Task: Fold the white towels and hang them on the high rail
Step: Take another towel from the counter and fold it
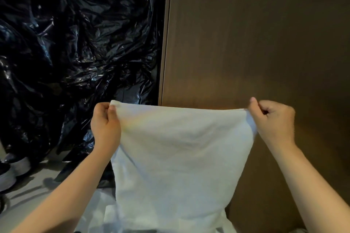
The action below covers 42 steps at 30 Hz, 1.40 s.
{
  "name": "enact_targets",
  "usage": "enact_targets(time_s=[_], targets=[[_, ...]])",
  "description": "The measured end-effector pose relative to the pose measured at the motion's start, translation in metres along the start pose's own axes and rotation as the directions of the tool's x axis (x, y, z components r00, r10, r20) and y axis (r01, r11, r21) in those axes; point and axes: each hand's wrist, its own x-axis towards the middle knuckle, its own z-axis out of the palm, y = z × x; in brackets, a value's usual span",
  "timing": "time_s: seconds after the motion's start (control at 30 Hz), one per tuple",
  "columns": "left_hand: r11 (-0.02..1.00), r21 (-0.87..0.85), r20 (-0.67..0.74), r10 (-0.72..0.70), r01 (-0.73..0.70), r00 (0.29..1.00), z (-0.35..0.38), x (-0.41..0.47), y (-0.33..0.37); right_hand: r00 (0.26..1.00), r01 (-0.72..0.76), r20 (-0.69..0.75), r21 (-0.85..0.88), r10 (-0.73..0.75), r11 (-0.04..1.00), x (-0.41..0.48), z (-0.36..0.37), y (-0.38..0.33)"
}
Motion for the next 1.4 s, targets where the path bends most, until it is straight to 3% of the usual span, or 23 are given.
enact_targets(time_s=[0.1,0.33,0.43,0.57,0.6,0.67,0.77,0.93,1.13,1.23,1.33,1.4], targets=[[1.0,-0.003,-0.017,-0.009,0.009,1.0,0.0,0.003,-0.002,0.992,-0.122,0.003,0.125,0.122,0.985,0.0,0.009,0.002],[1.0,0.02,0.038,-0.018,0.017,0.999,0.001,-0.005,-0.01,0.98,-0.197,0.003,0.133,0.198,0.971,-0.016,0.028,0.02],[0.999,0.017,0.044,-0.031,0.03,0.999,0.004,-0.004,-0.008,0.982,-0.189,0.006,0.067,0.189,0.98,-0.017,0.03,0.023],[0.999,-0.011,0.077,-0.034,0.035,0.996,0.004,-0.007,0.001,0.994,-0.024,0.093,-0.271,0.051,0.962,-0.024,0.025,0.02],[0.999,-0.025,0.101,-0.017,0.019,0.995,0.004,-0.011,0.006,0.991,0.005,0.132,-0.286,0.034,0.958,-0.027,0.024,0.016],[0.999,-0.045,0.157,0.033,-0.027,0.987,0.004,-0.023,0.018,0.974,0.009,0.227,-0.163,0.028,0.987,-0.033,0.025,0.003],[0.99,-0.105,0.25,0.121,-0.098,0.96,0.009,-0.051,0.041,0.93,-0.104,0.365,0.129,0.051,0.986,-0.049,0.031,-0.026],[0.976,-0.182,0.433,0.186,-0.116,0.882,0.016,-0.093,0.059,0.833,-0.228,0.55,0.248,0.057,0.942,-0.081,0.042,-0.058],[0.977,-0.21,0.511,0.13,-0.023,0.85,0.019,-0.128,0.056,0.826,-0.3,0.563,0.413,0.019,0.86,-0.103,0.033,-0.068],[0.973,-0.216,0.548,0.048,0.086,0.835,0.015,-0.143,0.05,0.815,-0.393,0.564,0.367,0.135,0.843,-0.122,0.028,-0.066],[0.988,-0.142,0.591,0.032,0.065,0.806,0.006,-0.156,0.041,0.82,-0.458,0.523,0.352,0.234,0.817,-0.134,0.028,-0.061],[0.994,-0.099,0.593,0.02,0.048,0.805,0.003,-0.162,0.036,0.823,-0.451,0.523,0.367,0.221,0.813,-0.137,0.026,-0.06]])
